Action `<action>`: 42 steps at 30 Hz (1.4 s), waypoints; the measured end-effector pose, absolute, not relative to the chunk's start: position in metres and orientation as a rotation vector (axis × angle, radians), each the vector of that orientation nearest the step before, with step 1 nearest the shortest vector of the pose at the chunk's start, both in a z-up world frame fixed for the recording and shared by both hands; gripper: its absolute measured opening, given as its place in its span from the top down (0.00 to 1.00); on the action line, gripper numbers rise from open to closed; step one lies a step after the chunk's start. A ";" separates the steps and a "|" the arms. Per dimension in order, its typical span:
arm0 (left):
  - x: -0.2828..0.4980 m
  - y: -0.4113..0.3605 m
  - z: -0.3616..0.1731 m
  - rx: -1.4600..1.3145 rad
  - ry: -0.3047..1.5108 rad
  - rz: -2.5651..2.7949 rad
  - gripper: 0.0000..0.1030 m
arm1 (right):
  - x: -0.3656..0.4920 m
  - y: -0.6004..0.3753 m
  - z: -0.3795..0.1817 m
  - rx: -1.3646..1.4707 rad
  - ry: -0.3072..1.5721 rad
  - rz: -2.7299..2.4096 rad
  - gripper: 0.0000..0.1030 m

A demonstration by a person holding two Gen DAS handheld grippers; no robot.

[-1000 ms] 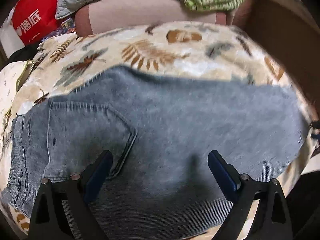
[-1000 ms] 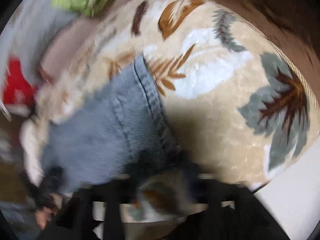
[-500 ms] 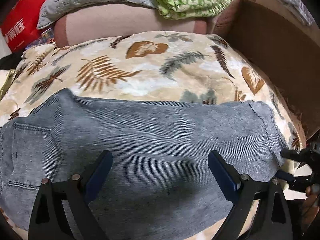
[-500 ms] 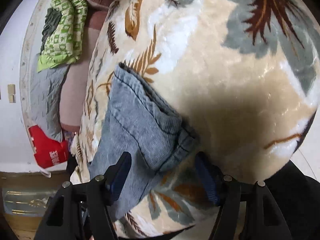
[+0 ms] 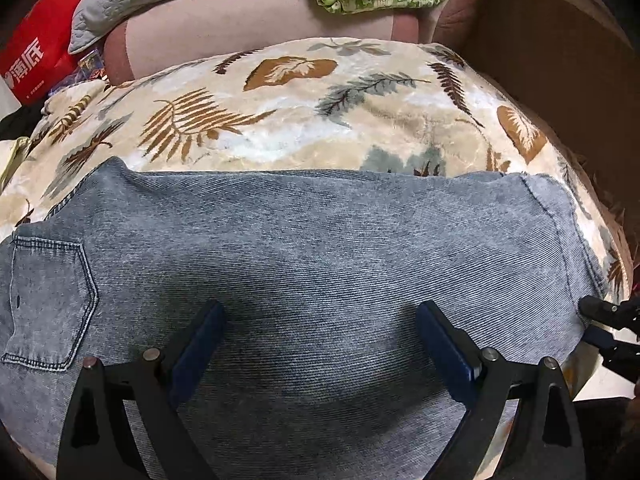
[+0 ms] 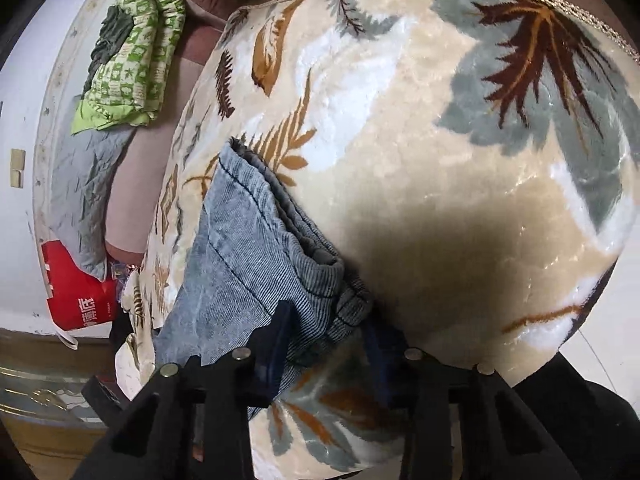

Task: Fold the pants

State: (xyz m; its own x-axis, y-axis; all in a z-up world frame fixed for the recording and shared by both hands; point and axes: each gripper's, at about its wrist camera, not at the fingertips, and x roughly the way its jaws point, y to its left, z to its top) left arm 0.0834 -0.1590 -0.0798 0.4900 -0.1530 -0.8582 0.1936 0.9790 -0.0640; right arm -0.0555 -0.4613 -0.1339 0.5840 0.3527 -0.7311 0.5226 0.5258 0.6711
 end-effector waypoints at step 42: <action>0.047 -0.054 -0.005 -0.173 0.907 -0.209 0.04 | -0.044 -0.249 -0.058 0.495 0.883 0.385 0.30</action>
